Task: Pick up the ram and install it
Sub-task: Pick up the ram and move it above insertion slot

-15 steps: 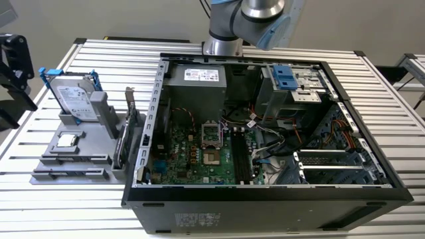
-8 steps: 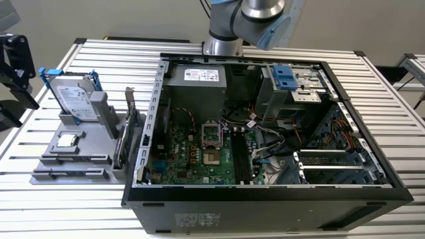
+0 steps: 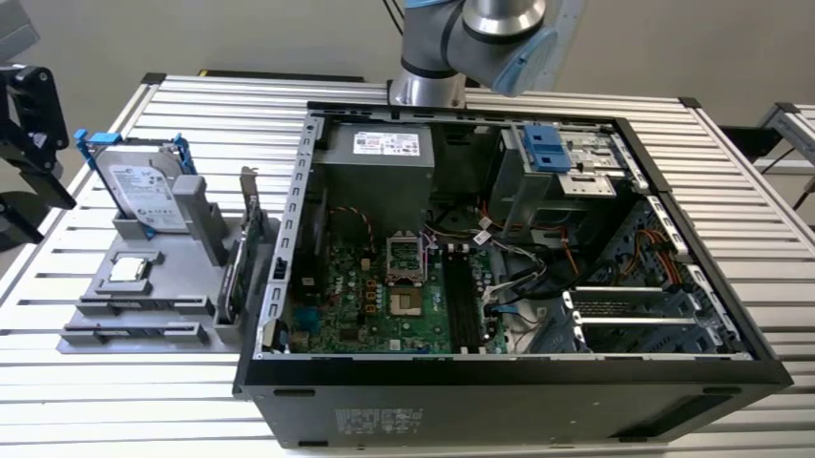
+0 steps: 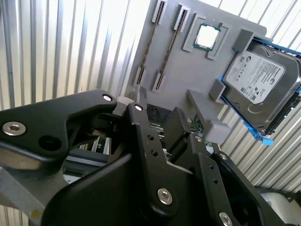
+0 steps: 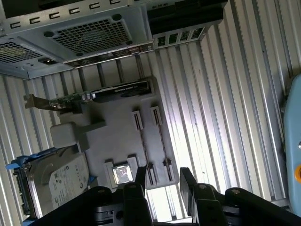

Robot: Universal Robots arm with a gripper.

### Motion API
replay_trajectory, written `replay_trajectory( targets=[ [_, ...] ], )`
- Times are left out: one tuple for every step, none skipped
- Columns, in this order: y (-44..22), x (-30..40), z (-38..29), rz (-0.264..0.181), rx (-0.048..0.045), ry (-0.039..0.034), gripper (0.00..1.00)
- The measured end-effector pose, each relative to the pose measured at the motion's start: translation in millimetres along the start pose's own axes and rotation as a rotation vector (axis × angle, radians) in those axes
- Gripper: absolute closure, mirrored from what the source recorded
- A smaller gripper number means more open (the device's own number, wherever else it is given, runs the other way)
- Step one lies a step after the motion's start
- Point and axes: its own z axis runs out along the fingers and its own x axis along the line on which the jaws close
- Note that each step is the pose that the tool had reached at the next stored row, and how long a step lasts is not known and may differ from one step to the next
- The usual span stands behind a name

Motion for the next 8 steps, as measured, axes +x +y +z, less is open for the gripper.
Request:
replay_trajectory(
  targets=[
    [0.0, 0.0, 0.0, 0.0, 0.0, 0.0, 0.0],
    [0.0, 0.0, 0.4, 0.0, 0.001, -0.0001, 0.0],
    [-0.1, 0.0, 0.9, 0.0, 0.0027, -0.0006, 0.0],
    [-0.1, 0.0, 1.3, 0.0, 0.0041, -0.001, 0.0],
    [-0.1, 0.0, 1.6, 0.0, 0.0051, -0.0013, 0.0],
    [-0.1, -0.1, 2.1, 0.0, 0.0069, -0.0017, 0.0],
    [-0.1, -0.1, 2.6, 0.0, 0.0092, -0.0022, 0.0],
    [-0.1, -0.1, 3.1, 0.0, 0.0115, -0.0028, 0.0]
  ],
)
